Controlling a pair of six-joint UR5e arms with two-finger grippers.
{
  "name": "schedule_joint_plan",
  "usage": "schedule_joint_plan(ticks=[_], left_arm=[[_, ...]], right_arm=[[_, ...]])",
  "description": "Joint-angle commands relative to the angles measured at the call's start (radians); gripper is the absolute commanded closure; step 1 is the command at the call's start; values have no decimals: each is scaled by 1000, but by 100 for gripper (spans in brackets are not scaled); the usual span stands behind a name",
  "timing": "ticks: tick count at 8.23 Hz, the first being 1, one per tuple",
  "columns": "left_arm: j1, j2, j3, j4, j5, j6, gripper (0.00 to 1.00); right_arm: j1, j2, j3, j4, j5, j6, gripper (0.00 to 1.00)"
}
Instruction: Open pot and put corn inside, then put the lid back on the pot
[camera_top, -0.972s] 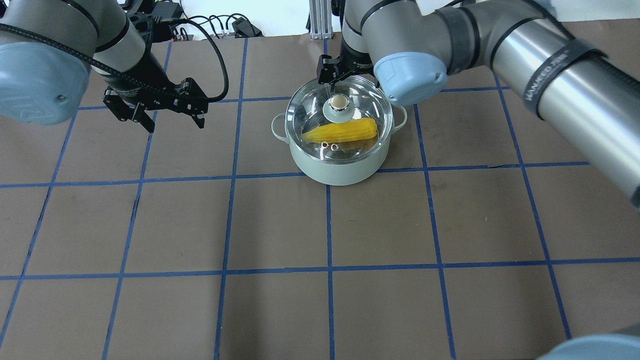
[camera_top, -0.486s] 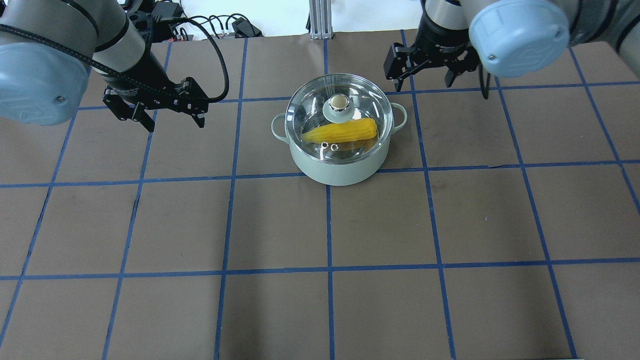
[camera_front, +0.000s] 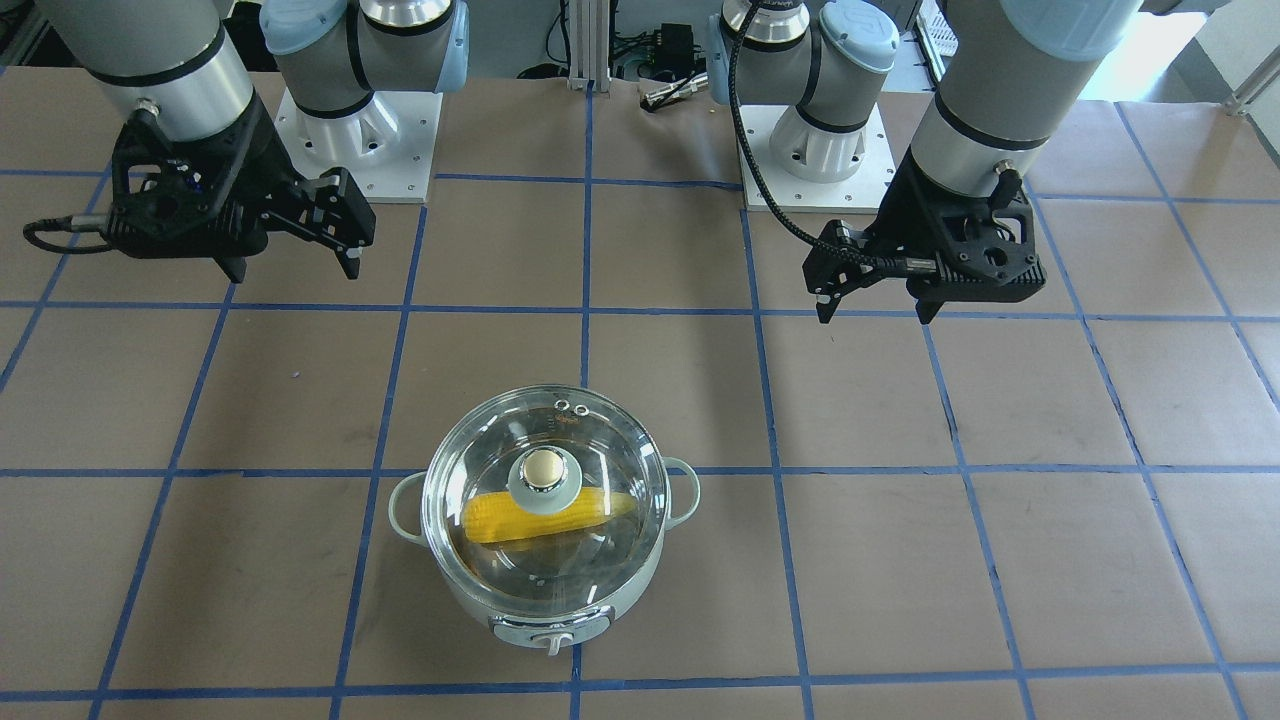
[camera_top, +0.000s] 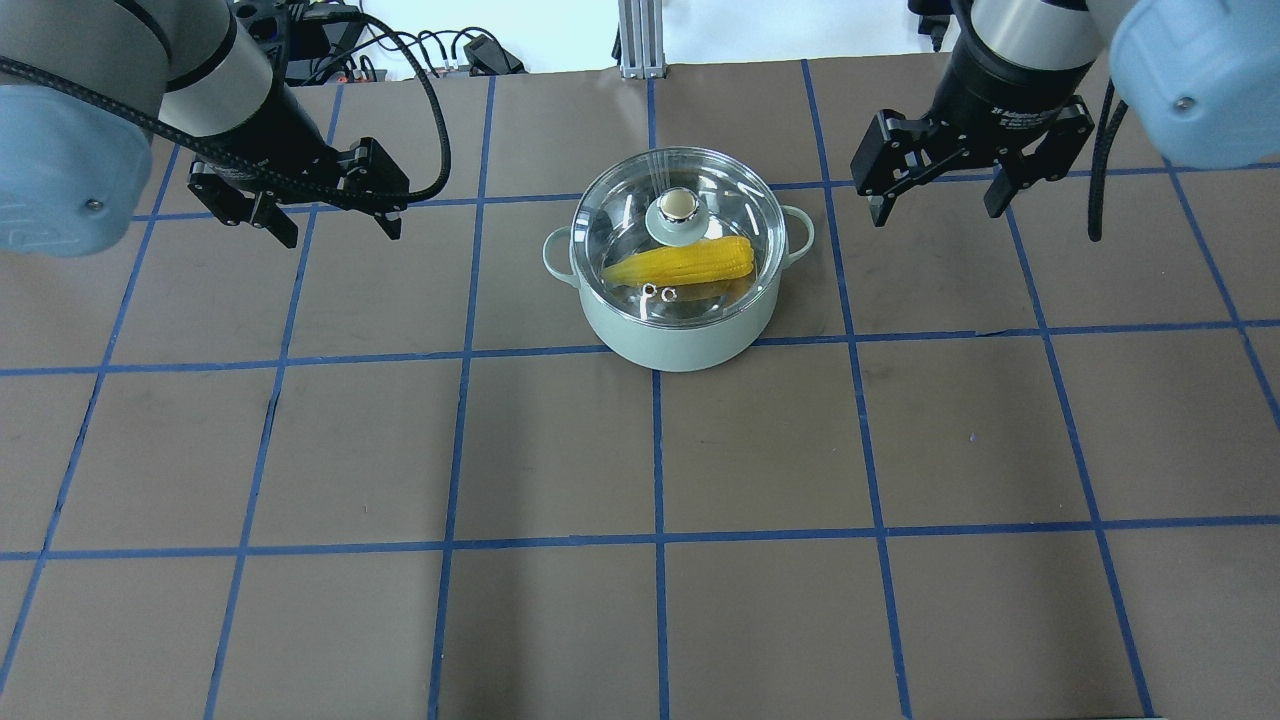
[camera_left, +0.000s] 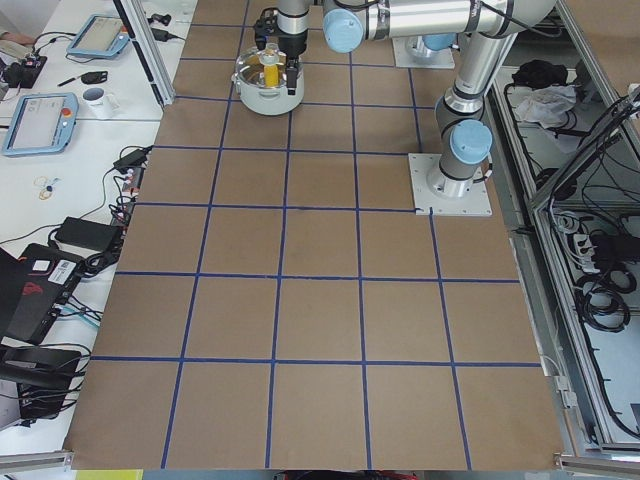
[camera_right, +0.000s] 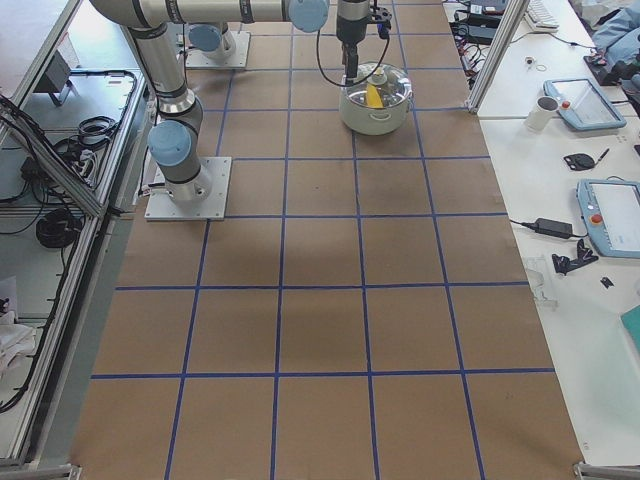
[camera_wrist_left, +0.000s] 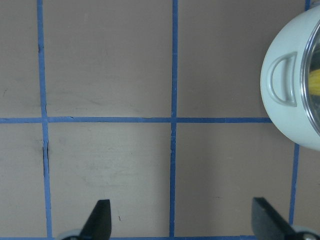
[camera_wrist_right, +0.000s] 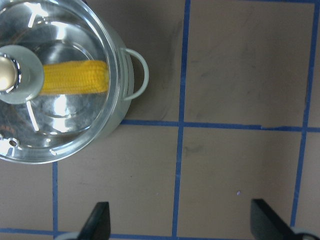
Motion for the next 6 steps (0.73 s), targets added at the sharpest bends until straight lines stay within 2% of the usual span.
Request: schedule_joint_plan(ticks=[1, 6], left_arm=[[-2, 7, -5, 16, 0, 8, 0], [-2, 4, -8, 12, 0, 8, 0]], right_arm=[[-1, -30, 5, 46, 1, -5, 0], [-1, -30, 5, 38, 3, -10, 0]])
